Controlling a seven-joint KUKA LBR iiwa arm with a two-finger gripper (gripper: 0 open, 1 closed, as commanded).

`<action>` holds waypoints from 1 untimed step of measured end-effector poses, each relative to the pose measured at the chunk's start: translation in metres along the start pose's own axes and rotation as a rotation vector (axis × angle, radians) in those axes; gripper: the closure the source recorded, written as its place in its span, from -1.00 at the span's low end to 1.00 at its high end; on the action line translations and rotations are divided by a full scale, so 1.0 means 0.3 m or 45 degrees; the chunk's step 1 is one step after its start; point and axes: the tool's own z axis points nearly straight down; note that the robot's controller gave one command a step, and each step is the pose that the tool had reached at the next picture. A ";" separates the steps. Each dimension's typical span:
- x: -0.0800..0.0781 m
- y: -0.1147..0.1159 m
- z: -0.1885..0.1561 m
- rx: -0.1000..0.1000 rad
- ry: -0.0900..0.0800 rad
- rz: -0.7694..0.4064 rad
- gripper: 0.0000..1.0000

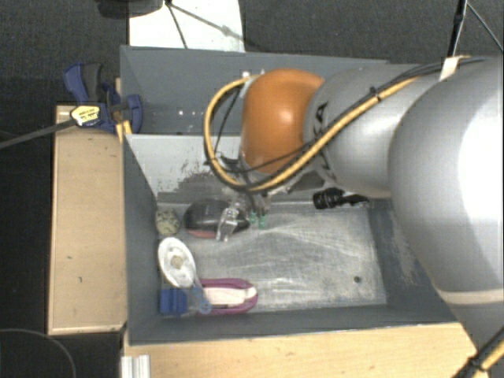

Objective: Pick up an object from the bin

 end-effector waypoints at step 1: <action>-0.003 0.001 -0.041 0.002 0.003 -0.004 1.00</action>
Offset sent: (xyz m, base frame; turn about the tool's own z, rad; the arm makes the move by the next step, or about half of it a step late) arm 0.0001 0.0000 0.0115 0.0000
